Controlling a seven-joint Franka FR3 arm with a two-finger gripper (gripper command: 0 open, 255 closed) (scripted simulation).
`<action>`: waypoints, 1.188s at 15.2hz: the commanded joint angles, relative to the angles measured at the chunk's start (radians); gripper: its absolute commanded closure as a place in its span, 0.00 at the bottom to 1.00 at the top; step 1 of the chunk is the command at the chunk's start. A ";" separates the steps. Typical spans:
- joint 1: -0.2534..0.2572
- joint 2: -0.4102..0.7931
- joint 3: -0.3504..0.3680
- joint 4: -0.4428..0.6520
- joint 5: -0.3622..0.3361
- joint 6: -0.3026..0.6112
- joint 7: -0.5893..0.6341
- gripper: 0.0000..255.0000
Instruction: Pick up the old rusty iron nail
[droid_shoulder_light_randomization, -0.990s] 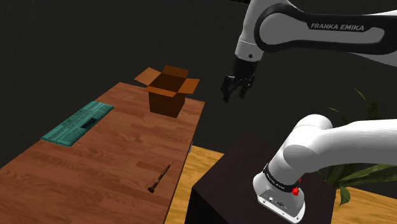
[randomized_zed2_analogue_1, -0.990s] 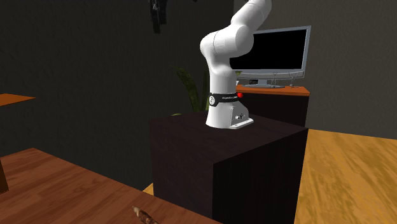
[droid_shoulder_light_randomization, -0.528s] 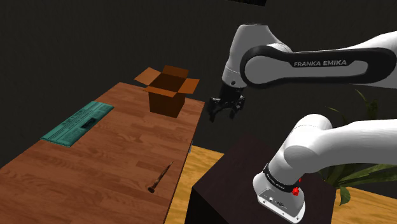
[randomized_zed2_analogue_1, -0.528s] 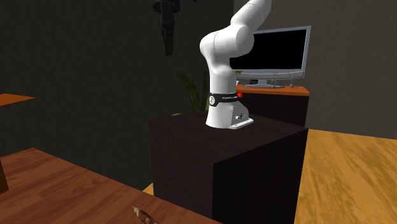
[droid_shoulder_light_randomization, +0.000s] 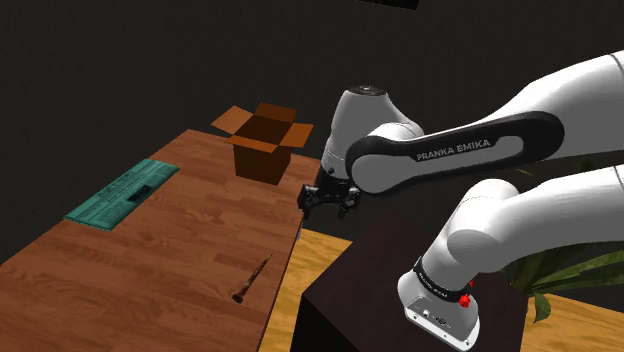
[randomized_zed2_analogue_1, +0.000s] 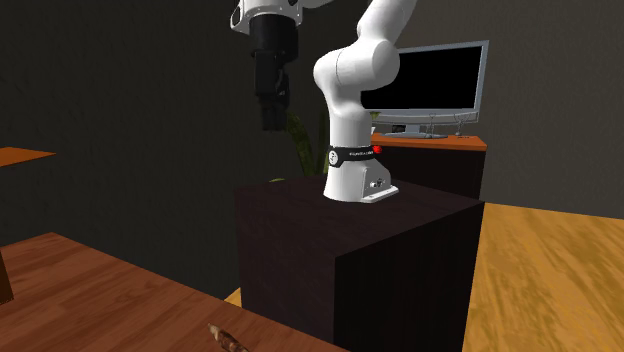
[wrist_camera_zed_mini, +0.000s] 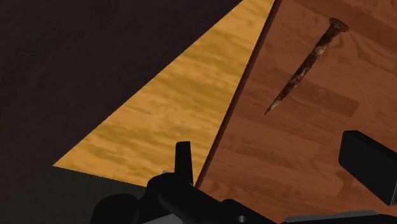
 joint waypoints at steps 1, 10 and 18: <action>-0.004 0.083 0.074 -0.001 0.036 0.103 0.090 0.00; -0.357 0.590 0.511 0.113 -0.284 0.536 0.707 0.00; -0.063 1.107 0.089 0.422 -1.344 0.532 1.765 0.00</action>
